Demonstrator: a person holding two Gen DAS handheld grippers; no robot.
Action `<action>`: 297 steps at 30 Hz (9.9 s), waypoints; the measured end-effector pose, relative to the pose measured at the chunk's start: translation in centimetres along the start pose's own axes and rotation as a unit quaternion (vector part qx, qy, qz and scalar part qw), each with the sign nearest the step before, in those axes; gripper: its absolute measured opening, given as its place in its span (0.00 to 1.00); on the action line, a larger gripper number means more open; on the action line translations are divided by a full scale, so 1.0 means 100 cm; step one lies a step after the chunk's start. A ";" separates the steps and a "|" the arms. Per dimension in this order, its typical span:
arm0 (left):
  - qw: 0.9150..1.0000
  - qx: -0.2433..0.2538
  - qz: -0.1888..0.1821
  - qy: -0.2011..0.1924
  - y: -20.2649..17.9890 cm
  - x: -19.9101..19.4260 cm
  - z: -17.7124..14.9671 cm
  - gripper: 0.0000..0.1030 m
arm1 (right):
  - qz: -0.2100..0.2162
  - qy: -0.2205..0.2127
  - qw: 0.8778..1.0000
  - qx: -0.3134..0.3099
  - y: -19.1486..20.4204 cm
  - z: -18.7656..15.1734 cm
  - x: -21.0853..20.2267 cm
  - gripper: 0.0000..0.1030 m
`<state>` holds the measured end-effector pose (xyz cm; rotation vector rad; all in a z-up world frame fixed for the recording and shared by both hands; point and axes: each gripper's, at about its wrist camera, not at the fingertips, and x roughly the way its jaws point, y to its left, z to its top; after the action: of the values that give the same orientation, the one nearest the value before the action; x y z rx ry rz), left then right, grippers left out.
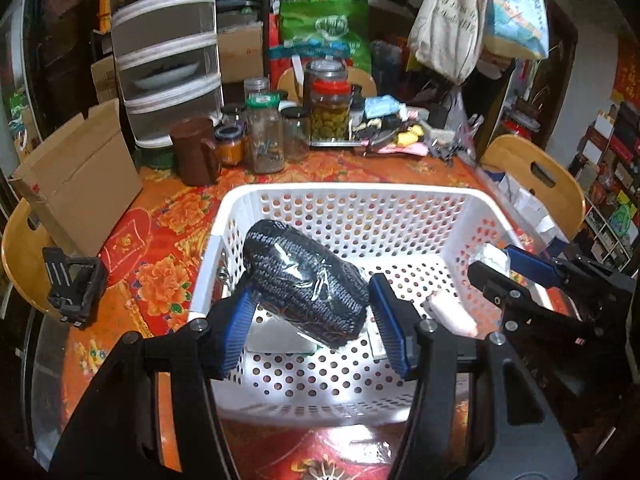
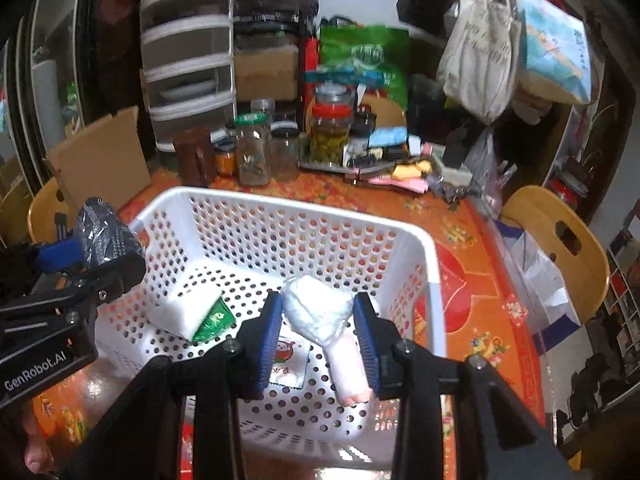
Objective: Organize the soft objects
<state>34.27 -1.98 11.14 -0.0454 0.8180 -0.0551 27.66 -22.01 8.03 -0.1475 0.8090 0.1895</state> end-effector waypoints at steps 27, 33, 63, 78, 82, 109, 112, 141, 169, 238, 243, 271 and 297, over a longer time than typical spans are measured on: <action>0.997 -0.009 -0.008 0.080 -0.001 0.091 -0.021 0.53 | 0.000 0.057 0.998 0.020 -0.012 -0.013 0.058 0.35; 0.997 -0.012 -0.008 0.078 -0.001 0.091 -0.024 0.54 | 0.003 0.054 0.998 0.028 -0.013 -0.014 0.057 0.36; 0.998 0.042 -0.004 -0.038 -0.014 -0.026 -0.042 1.00 | 0.013 -0.028 0.999 0.044 -0.029 -0.033 -0.036 0.87; 0.993 0.001 -0.018 -0.114 0.019 -0.114 -0.165 1.00 | 0.032 -0.094 0.994 0.042 -0.011 -0.107 -0.091 0.95; 0.996 -0.017 -0.018 -0.083 0.030 -0.099 -0.204 1.00 | 0.050 -0.088 0.994 0.039 0.005 -0.138 -0.083 0.95; 0.999 0.004 -0.019 0.038 0.018 -0.001 -0.227 1.00 | 0.087 0.006 0.996 0.029 0.022 -0.186 -0.017 0.95; 0.999 0.008 -0.011 0.037 0.014 0.000 -0.224 0.99 | 0.094 0.006 0.995 0.029 0.024 -0.185 -0.015 0.93; 0.999 -0.022 -0.022 0.020 0.062 -0.004 -0.230 0.41 | 0.105 0.061 0.991 -0.046 0.091 -0.161 0.032 0.67; 1.000 0.007 -0.016 -0.021 0.047 -0.023 -0.233 0.41 | 0.103 0.005 0.994 -0.032 0.056 -0.188 -0.017 0.27; 0.993 0.009 -0.024 0.118 0.004 0.083 -0.007 0.41 | 0.044 0.068 0.997 -0.006 -0.005 0.004 0.058 0.27; 0.990 0.005 -0.027 0.138 0.004 0.103 -0.017 0.41 | 0.043 0.088 0.995 -0.020 0.000 -0.001 0.071 0.27; 0.998 0.007 -0.053 0.037 0.007 0.031 -0.020 1.00 | 0.060 0.039 0.997 0.009 -0.025 -0.014 0.020 0.86; 0.990 0.048 0.014 -0.132 0.002 -0.180 -0.160 1.00 | 0.024 -0.117 0.993 0.008 -0.009 -0.120 -0.142 0.90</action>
<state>10.35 -0.88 13.33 0.0499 0.5497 -0.0599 9.81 -26.86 10.31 -0.0881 0.5799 0.2400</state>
